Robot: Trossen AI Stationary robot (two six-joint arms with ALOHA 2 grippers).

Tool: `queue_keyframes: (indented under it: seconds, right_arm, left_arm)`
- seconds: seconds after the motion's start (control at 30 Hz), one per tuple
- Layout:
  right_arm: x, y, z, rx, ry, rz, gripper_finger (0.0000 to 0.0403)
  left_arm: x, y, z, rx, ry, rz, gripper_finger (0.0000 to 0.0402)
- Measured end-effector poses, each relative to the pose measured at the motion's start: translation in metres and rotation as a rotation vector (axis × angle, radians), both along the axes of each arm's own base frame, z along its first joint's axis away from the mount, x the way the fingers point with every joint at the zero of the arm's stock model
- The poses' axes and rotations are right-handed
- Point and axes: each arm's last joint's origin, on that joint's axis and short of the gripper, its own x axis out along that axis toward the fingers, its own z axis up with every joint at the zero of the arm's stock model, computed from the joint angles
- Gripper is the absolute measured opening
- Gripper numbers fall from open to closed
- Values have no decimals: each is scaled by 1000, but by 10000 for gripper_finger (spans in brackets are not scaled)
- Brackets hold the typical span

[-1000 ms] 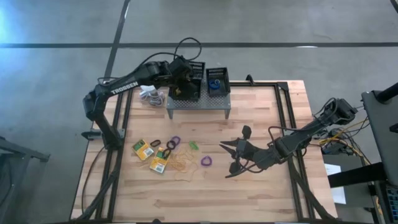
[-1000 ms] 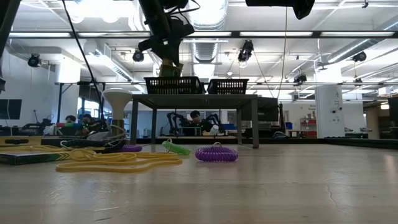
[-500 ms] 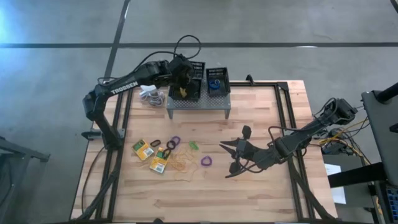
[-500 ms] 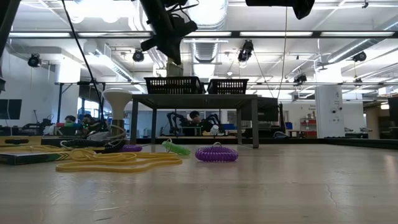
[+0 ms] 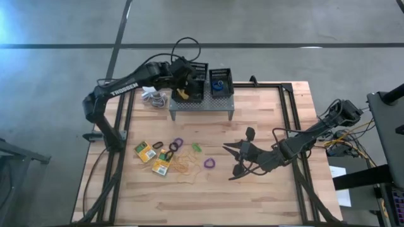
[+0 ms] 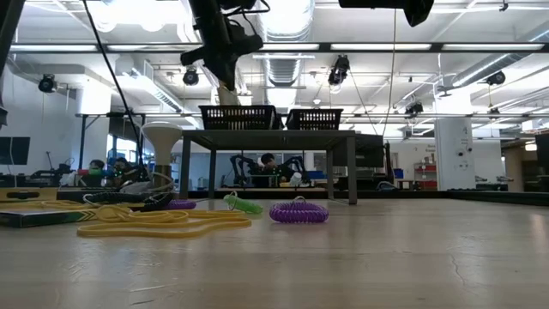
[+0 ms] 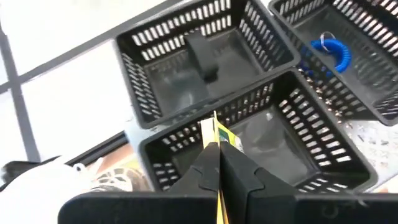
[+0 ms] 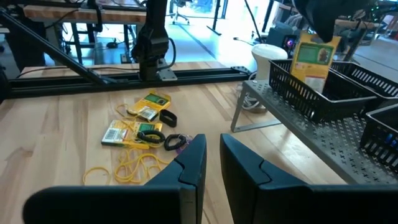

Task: Pick & Place Office Desk Supplies
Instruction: Put the right box of crayons into the bottom left black bin on the shelf

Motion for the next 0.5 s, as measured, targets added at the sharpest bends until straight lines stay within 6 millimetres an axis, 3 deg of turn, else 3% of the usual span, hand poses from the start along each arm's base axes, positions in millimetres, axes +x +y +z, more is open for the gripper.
queue_keyframes:
  seconds: [0.23,0.5]
  right_arm:
    - [0,0,0,0,0,0,43]
    - [0,0,-1,-1,1,0,43]
  left_arm:
    - [-14,-5,10,34,30,61,6]
    - [-9,-2,0,24,61,89,6]
